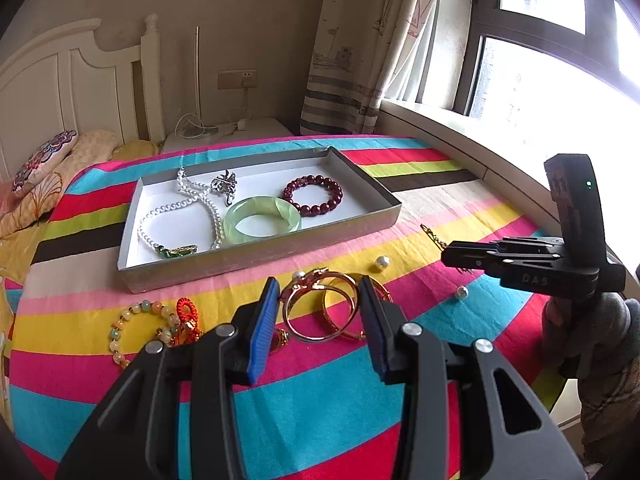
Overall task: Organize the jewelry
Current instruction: 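Close the left tool on the gold bangles while the right closes on the flower brooch, then carry the gold bangles into the box with the left tool while the right carries the brooch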
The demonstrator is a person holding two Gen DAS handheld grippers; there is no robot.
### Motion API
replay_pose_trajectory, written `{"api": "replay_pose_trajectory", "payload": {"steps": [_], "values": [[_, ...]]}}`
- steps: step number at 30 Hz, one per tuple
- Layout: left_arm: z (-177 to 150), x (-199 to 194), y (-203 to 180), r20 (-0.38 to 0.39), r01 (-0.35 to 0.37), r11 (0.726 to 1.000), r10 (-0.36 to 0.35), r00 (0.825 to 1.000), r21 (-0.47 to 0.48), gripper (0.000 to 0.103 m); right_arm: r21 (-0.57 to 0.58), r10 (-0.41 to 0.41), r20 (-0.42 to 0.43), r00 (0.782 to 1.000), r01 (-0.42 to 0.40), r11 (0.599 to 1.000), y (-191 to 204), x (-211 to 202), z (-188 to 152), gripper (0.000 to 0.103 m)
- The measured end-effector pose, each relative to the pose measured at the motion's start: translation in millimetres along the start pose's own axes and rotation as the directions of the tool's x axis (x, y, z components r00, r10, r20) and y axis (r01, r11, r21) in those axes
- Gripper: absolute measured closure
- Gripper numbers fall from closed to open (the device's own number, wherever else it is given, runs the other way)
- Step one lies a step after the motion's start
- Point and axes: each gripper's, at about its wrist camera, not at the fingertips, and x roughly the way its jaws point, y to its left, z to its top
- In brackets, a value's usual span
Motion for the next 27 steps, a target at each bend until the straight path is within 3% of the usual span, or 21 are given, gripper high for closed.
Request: {"api": "replay_pose_trajectory", "payload": {"steps": [4,8,16,27], "values": [[0.8,-0.9,3.9,0.002,-0.004,1.0,0.004,1.0,-0.012,0.063,0.066,0.143,0.064,0.988,-0.147,0.987,-13.7,-13.5,1.1,0.081],[2.9,1.7,2.7,-0.004,-0.016,1.0,0.016,1.0,0.0,0.063,0.142,0.202,0.1,0.974,-0.215,0.966,-28.2,-18.3,3.7,0.081],[24.0,20.3,2.2,-0.035,-0.053,0.998,0.055,0.998,0.046,0.063,0.121,0.161,0.076,0.984,-0.169,0.978,-21.5,-15.4,16.3,0.081],[102.4,70.3,24.3,-0.077,-0.069,0.997,0.067,0.995,-0.024,0.063,0.019,0.082,0.076,0.994,-0.084,0.996,11.4,12.8,89.5,0.081]]}}
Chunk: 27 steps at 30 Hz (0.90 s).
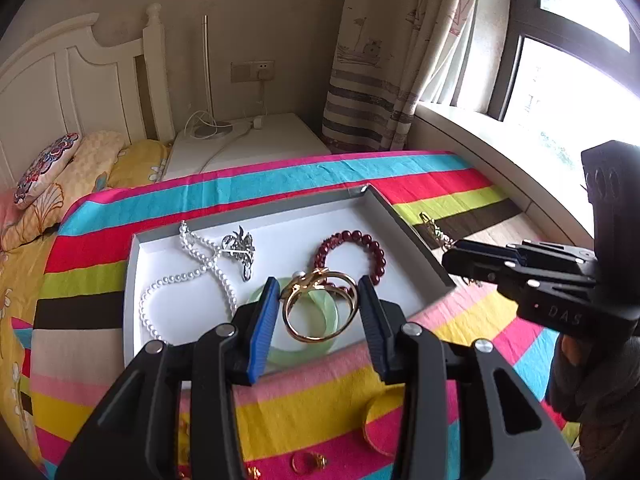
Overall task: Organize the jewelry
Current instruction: 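Carry the gold bangles into the box with the left tool while the right carries the brooch, then open both tools over the box and withdraw them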
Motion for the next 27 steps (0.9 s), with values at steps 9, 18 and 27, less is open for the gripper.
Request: {"api": "replay_pose_trajectory", "payload": {"steps": [9,18,27], "values": [[37.5,62.0,14.5,-0.07,-0.089,0.994,0.084,0.994,-0.067,0.063,0.004,-0.082,-0.065,0.995,0.082,0.997,3.2,57.2,38.3,0.08],[42.7,92.2,35.4,-0.11,-0.108,0.98,0.091,0.99,-0.169,0.063,0.06,-0.093,-0.114,0.989,0.1,0.993,1.3,86.2,44.8,0.08],[34.3,32.1,54.4,0.05,-0.068,0.968,0.082,0.995,-0.24,0.021,0.095,-0.07,-0.065,0.995,0.076,0.993,-5.1,63.8,41.4,0.053]]}}
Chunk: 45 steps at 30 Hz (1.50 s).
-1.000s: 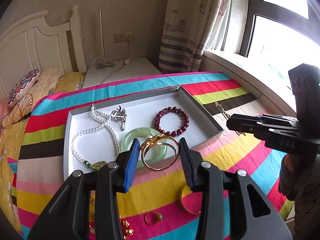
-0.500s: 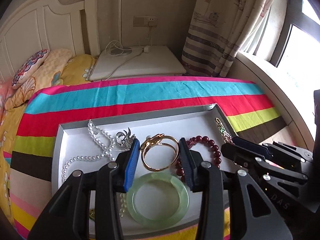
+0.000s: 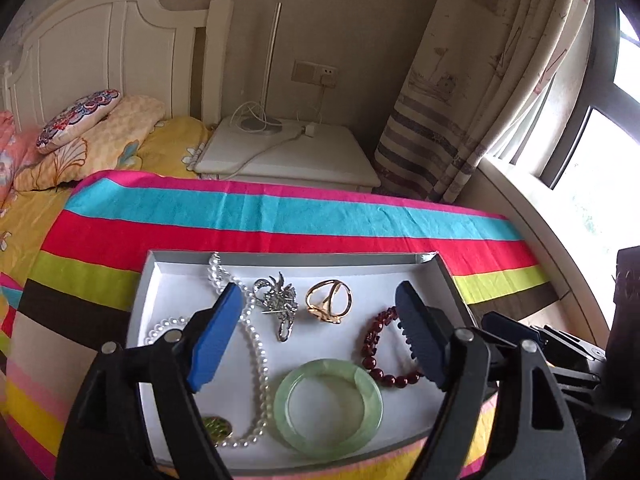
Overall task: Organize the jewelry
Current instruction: 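Open both tools over the box and withdraw them, then move the right tool over the gold cuff bangle while the left moves to the red string bracelet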
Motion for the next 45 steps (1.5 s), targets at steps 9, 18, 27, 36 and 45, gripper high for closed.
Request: {"api": "replay_pose_trajectory", "payload": {"steps": [9,18,27,36,45], "values": [[-67.1,-102.2,38.6,0.109,-0.146,0.988,0.141,0.984,0.041,0.002,-0.009,0.09,0.107,0.99,-0.09,0.996,-3.7,-73.7,-54.4,0.047],[-150.3,-138.9,110.4,0.032,-0.203,0.977,0.205,0.978,-0.065,0.002,0.018,0.092,0.133,0.987,-0.095,0.995,1.0,-101.3,-108.0,0.038],[-169.8,-133.6,156.0,-0.027,-0.111,0.967,0.108,0.994,-0.231,0.003,-0.262,0.036,0.05,0.998,-0.022,0.965,73.4,-75.2,-146.9,0.038],[-167.0,-127.2,153.6,-0.047,-0.098,0.967,0.089,0.995,-0.234,0.003,-0.257,-0.019,0.037,0.999,0.027,0.966,75.7,-65.7,-152.6,0.028],[-167.2,-127.2,153.6,-0.042,-0.07,0.968,0.062,0.997,-0.241,0.003,-0.411,-0.038,-0.152,0.988,-0.028,0.911,91.0,-40.3,-156.8,0.019]]}}
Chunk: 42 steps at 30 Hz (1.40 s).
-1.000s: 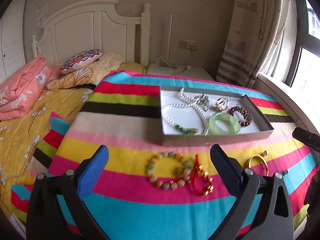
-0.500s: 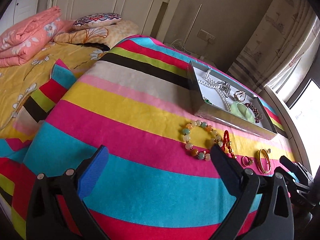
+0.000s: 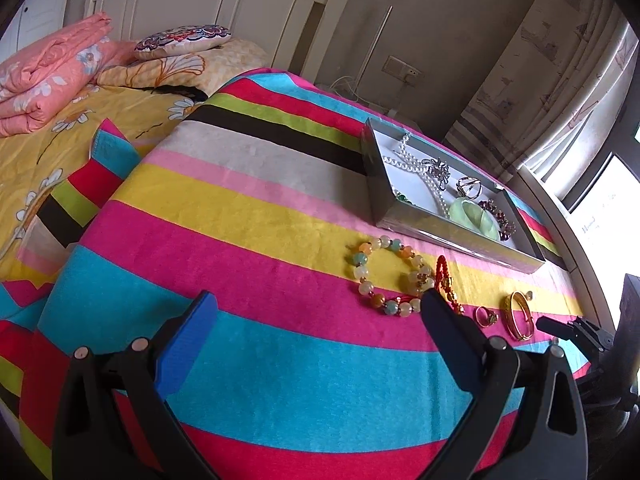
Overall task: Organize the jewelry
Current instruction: 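Move the right tool over the gold cuff bangle while the left moves to the red string bracelet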
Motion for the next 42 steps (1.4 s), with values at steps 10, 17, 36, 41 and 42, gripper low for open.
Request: {"api": "replay_pose_trajectory", "payload": {"steps": [10,17,36,41,42], "values": [[-1.0,-1.1,1.4,0.003,0.018,1.0,-0.018,1.0,-0.004,0.003,-0.129,-0.012,-0.087,0.996,0.001,0.992,-10.9,24.8,25.5,0.017],[-0.2,2.3,1.6,-0.017,0.022,1.0,-0.022,1.0,-0.007,0.003,-0.09,0.023,-0.02,1.0,-0.025,0.996,-16.4,19.0,18.7,0.034],[0.0,3.4,2.2,-0.023,0.016,1.0,-0.017,1.0,-0.01,0.002,-0.021,0.021,0.056,0.998,-0.02,1.0,-26.6,7.2,15.6,0.043],[-5.4,-4.8,-15.3,-0.022,0.016,0.996,-0.014,1.0,0.091,0.003,-0.014,0.015,0.052,0.999,-0.014,1.0,-27.6,7.9,15.6,0.043],[-9.3,-7.4,-26.5,-0.028,0.01,0.988,-0.006,1.0,0.152,0.003,-0.012,0.014,0.049,0.999,-0.014,1.0,-28.1,8.6,15.6,0.043]]}}
